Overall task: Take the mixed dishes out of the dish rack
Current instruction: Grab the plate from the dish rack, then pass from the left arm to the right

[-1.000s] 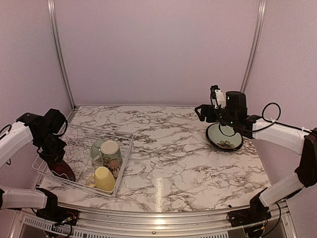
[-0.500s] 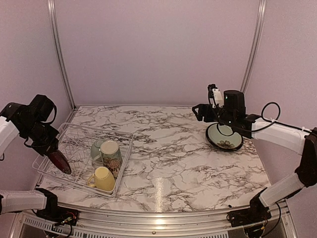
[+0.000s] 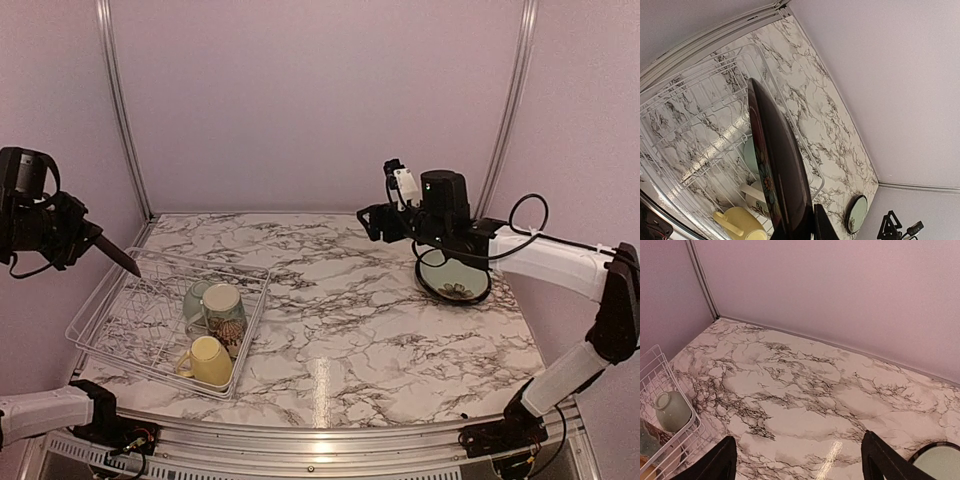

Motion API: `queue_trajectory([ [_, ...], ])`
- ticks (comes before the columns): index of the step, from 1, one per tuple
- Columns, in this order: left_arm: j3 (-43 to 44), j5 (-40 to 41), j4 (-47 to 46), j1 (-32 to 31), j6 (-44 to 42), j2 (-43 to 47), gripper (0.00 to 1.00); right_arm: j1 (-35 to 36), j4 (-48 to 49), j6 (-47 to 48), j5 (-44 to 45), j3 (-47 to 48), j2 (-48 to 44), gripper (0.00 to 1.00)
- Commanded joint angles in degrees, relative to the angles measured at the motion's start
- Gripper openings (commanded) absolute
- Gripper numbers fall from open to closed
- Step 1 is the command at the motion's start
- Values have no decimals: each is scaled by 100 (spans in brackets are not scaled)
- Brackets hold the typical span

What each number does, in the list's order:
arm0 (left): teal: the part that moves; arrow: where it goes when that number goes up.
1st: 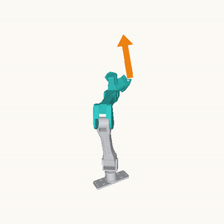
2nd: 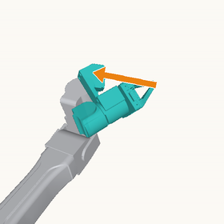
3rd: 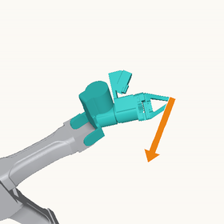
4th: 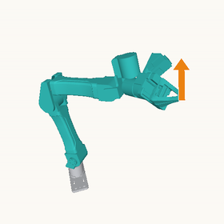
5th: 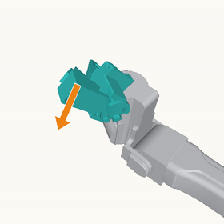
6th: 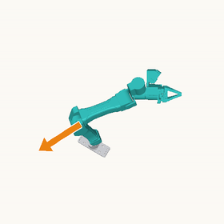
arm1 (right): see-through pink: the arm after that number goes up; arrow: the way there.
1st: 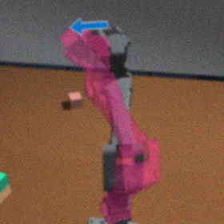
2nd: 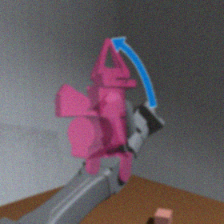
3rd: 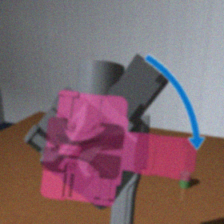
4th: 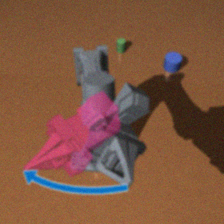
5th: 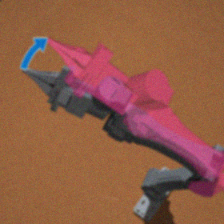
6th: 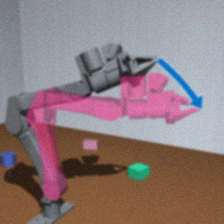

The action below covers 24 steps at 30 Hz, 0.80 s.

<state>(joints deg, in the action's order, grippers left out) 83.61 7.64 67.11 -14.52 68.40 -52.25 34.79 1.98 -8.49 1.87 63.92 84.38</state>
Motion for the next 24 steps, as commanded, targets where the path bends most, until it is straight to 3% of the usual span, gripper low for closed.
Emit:
queue_trajectory([
  [1,-88,-346,-964,-7,-208,-2,0,520,-179,425,245,556,344,82],
  [11,-687,-1859,-2721,-22,7,-322,0,2048,371,2018,280,1496,1032,81],
  [17,-961,-2034,-3134,-69,172,-300,0,2548,687,2785,239,1843,1419,81],
  [24,-1413,-2228,-3675,-144,653,-227,0,3215,1250,3624,1631,2741,2397,81],
])
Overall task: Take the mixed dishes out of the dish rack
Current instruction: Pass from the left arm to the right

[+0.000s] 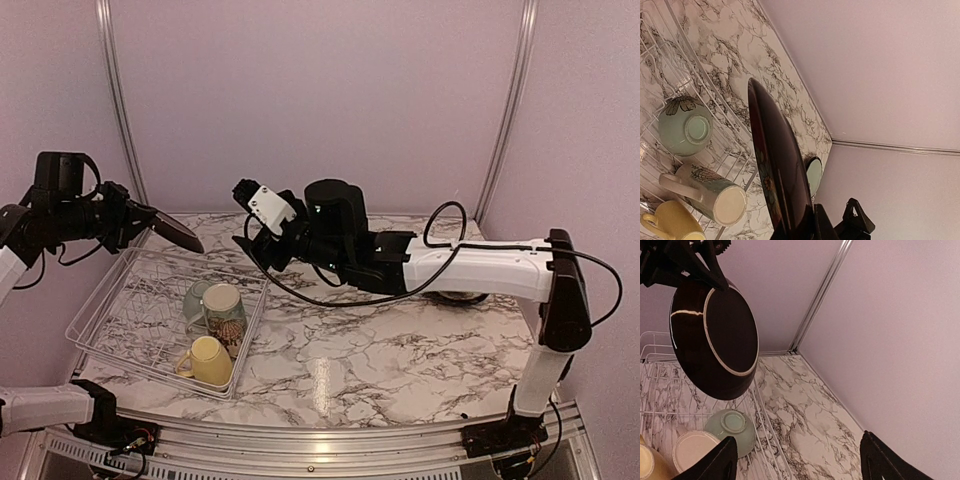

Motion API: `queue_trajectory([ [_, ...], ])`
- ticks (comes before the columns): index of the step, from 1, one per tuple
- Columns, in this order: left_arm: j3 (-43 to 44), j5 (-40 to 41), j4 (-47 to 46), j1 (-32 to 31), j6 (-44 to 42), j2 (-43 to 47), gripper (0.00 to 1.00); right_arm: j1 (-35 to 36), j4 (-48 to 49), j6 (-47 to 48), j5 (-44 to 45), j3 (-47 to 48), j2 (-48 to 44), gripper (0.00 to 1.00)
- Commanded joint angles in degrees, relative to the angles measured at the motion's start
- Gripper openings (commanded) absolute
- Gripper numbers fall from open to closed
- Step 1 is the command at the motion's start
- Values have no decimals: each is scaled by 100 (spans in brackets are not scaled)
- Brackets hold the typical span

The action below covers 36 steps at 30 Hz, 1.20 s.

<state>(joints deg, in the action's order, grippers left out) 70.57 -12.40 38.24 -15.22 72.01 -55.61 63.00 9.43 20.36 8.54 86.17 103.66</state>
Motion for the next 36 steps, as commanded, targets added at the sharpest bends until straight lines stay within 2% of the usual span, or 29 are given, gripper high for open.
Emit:
queue_trajectory([
  [1,-131,-215,-814,-105,330,98,0,491,654,938,1148,631,609,81],
  [6,-159,-97,-1034,-346,497,5,0,816,1113,1533,1536,805,947,80],
  [13,-246,65,-1263,-617,634,-130,0,863,1137,1366,1112,616,834,80],
  [22,-227,218,-1461,-1082,779,-276,0,863,1314,1721,1763,1071,1350,68],
  [30,-256,296,-1514,-1238,861,-278,0,840,1339,1865,2089,1508,1777,52],
  [36,-267,320,-1487,-1298,870,-314,0,731,1189,1759,2131,1828,1954,26],
])
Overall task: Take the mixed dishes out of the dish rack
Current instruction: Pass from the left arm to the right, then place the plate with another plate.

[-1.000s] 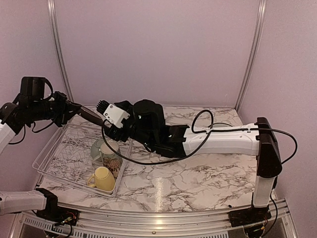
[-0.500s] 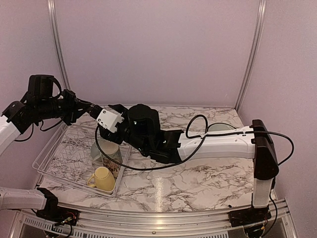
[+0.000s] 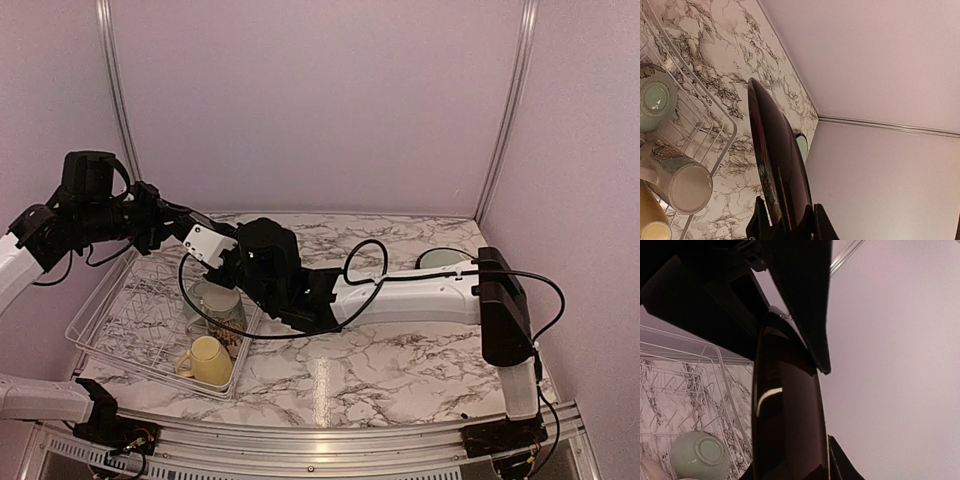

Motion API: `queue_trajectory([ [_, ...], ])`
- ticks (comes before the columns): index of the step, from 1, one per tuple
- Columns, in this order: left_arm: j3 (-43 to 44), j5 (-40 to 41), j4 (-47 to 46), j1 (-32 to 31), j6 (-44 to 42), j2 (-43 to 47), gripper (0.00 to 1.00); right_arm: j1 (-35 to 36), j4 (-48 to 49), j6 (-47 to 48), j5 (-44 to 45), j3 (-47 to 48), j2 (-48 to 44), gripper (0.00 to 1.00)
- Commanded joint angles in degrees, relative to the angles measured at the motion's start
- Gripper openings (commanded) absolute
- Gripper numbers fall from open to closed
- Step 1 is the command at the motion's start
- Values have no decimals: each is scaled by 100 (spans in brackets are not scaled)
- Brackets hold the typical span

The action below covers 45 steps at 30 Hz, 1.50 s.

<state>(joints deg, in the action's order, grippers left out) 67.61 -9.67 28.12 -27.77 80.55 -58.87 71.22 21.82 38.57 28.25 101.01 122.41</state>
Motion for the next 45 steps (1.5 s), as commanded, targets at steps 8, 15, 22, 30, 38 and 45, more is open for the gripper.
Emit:
queue_trajectory([
  [8,-90,164,-536,-53,44,58,0,-100,46,-59,276,430,57,0],
  [15,-92,173,-621,-54,-38,22,22,-113,444,-171,329,116,-261,0],
  [22,-178,541,-641,-45,-375,267,73,-316,692,-697,206,-438,-759,0],
  [30,133,1327,-117,-15,-1166,507,99,-981,600,-2095,83,-1284,-1578,0],
  [38,51,1606,-217,43,-1973,1057,99,-2898,-721,-5299,-1778,-2319,-2549,0],
  [45,126,1694,-31,44,-2540,1085,99,-5033,-724,-7269,-4210,-3960,-3235,0],
])
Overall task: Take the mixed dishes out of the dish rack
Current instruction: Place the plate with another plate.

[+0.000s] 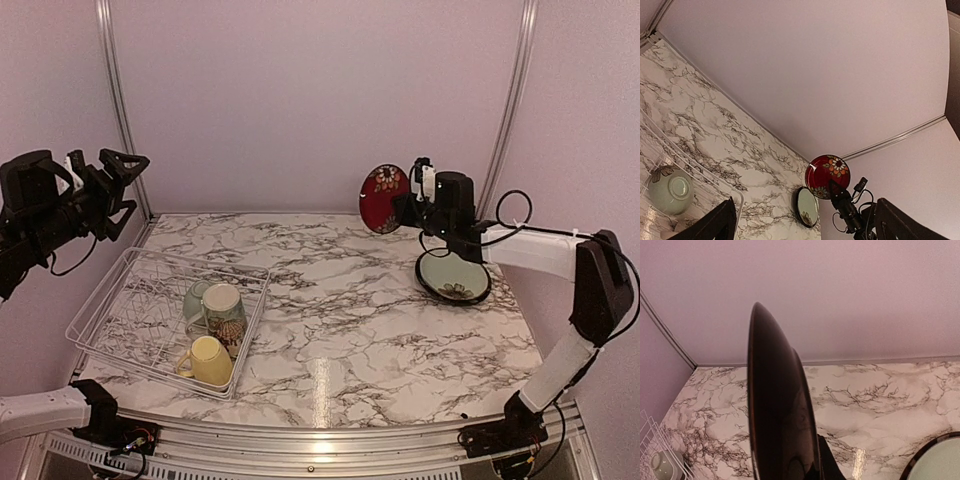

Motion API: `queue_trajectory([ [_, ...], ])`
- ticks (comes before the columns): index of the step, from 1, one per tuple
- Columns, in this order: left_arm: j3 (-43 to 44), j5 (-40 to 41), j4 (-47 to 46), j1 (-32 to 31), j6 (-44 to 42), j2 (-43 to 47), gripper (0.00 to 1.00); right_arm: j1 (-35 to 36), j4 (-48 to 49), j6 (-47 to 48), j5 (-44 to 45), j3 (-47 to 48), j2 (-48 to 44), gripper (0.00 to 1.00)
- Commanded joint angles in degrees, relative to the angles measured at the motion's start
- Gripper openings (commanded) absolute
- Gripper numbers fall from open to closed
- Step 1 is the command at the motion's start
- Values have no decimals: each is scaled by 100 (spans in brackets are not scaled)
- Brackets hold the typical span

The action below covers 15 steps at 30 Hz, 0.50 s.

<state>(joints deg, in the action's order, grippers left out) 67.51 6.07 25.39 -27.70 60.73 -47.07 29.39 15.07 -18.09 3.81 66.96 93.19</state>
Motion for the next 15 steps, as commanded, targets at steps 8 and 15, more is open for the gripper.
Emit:
queue_trajectory([
  [8,109,-211,176,37,-797,-416,99,-2829,476,-2829,-3430,-1896,-725,0],
  [15,109,-492,77,37,-969,-670,99,-3870,467,-3236,-3762,-2403,-804,0],
])
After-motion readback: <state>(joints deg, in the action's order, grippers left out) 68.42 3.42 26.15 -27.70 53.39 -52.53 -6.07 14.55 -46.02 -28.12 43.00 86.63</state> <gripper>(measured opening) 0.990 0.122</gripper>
